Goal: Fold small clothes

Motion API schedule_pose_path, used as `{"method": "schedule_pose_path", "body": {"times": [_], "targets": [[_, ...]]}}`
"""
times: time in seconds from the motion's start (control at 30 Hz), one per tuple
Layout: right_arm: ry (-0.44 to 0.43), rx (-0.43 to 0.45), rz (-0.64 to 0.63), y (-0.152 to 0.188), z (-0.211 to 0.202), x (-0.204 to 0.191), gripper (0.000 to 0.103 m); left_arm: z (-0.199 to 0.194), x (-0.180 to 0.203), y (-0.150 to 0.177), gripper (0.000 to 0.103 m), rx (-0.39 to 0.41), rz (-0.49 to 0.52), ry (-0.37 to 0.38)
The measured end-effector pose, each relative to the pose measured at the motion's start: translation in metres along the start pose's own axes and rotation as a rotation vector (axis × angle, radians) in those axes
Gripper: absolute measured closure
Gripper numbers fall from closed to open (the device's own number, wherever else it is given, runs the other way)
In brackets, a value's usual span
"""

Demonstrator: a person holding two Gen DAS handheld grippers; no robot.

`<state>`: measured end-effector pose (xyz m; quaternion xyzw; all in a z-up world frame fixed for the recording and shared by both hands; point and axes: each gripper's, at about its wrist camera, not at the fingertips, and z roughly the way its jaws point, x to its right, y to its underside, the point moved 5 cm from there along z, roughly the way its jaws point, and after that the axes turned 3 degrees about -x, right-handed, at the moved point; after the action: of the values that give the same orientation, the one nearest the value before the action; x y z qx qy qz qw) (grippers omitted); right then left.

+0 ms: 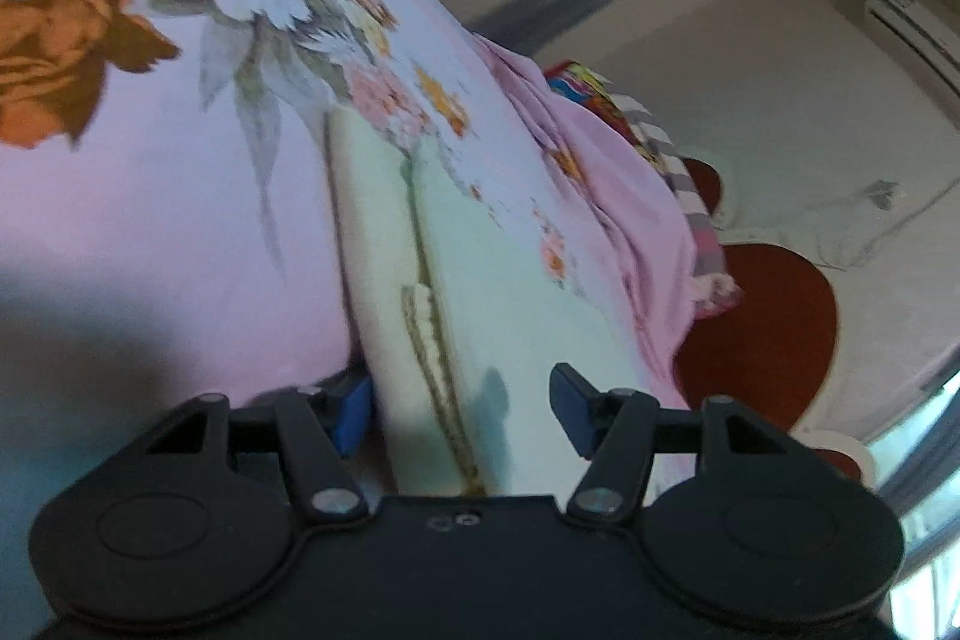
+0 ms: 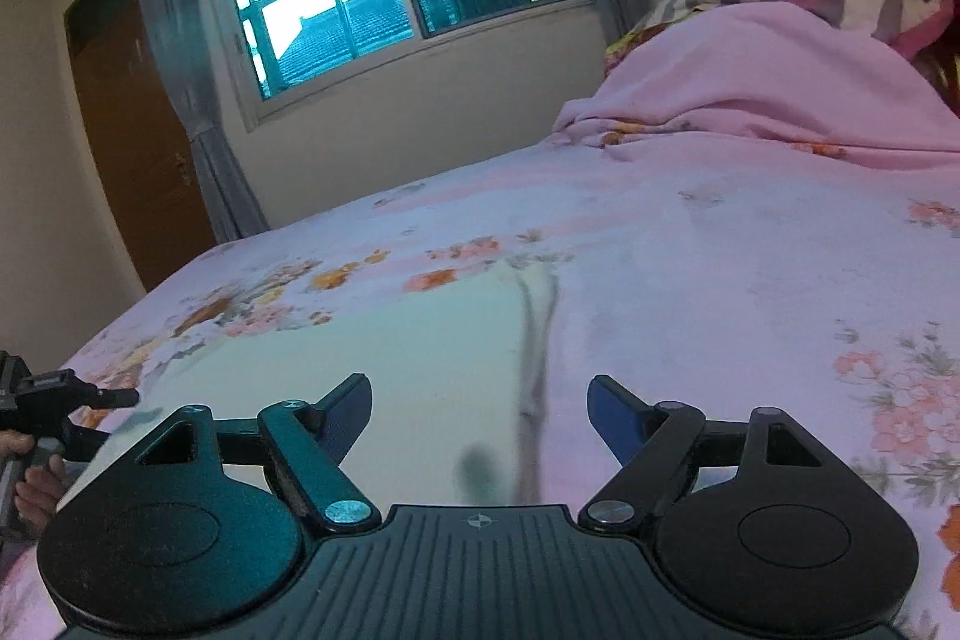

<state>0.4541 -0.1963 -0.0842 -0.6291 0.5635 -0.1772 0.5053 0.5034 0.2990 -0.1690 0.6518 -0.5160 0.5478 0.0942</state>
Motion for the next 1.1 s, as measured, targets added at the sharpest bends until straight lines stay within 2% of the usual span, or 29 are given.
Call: {"method": "schedule_pose_path", "body": {"times": [0.1, 0.27, 0.33, 0.37, 0.47, 0.53, 0.57, 0.6, 0.67, 0.73, 0.8, 0.9, 1.0, 1.1], "targets": [[0.048, 0.023, 0.004, 0.003, -0.006, 0.015, 0.024, 0.012, 0.006, -0.001, 0.047, -0.032, 0.062, -0.040], [0.228, 0.004, 0.067, 0.002, -0.001, 0.062, 0.024, 0.033, 0.039, 0.011, 0.051, -0.060, 0.259, -0.222], [0.280, -0.016, 0.077, 0.001, -0.002, 0.078, 0.024, 0.034, 0.041, 0.012, 0.076, -0.071, 0.261, -0.244], [0.288, -0.026, 0.070, 0.001, -0.004, 0.081, 0.023, 0.036, 0.038, 0.011, 0.085, -0.075, 0.228, -0.221], [0.308, -0.048, 0.029, -0.002, -0.009, 0.076, 0.024, 0.032, 0.038, 0.012, 0.086, -0.058, 0.208, -0.204], [0.208, -0.031, 0.007, -0.002, -0.015, 0.058, 0.024, 0.028, 0.043, 0.013, 0.087, -0.060, 0.224, -0.198], [0.199, -0.038, -0.029, 0.001, -0.014, 0.049, 0.024, 0.026, 0.045, 0.013, 0.086, -0.061, 0.211, -0.185], [0.202, -0.044, -0.061, 0.005, -0.012, 0.041, 0.024, 0.025, 0.042, 0.012, 0.081, -0.067, 0.196, -0.188], [0.220, -0.042, -0.062, 0.010, -0.007, 0.038, 0.024, 0.027, 0.038, 0.014, 0.080, -0.096, 0.205, -0.222], [0.312, -0.048, -0.047, 0.011, 0.000, 0.049, 0.024, 0.030, 0.039, 0.015, 0.078, -0.089, 0.236, -0.242], [0.410, -0.042, -0.012, 0.007, 0.006, 0.069, 0.024, 0.032, 0.044, 0.019, 0.084, -0.072, 0.281, -0.271], [0.555, -0.044, -0.007, -0.003, 0.011, 0.098, 0.024, 0.030, 0.046, 0.021, 0.088, -0.034, 0.274, -0.292], [0.569, -0.038, 0.033, -0.008, 0.003, 0.123, 0.024, 0.027, 0.056, 0.023, 0.089, -0.003, 0.277, -0.317], [0.573, -0.008, 0.045, -0.011, -0.018, 0.141, 0.023, 0.023, 0.071, 0.016, 0.090, 0.008, 0.233, -0.311]]}}
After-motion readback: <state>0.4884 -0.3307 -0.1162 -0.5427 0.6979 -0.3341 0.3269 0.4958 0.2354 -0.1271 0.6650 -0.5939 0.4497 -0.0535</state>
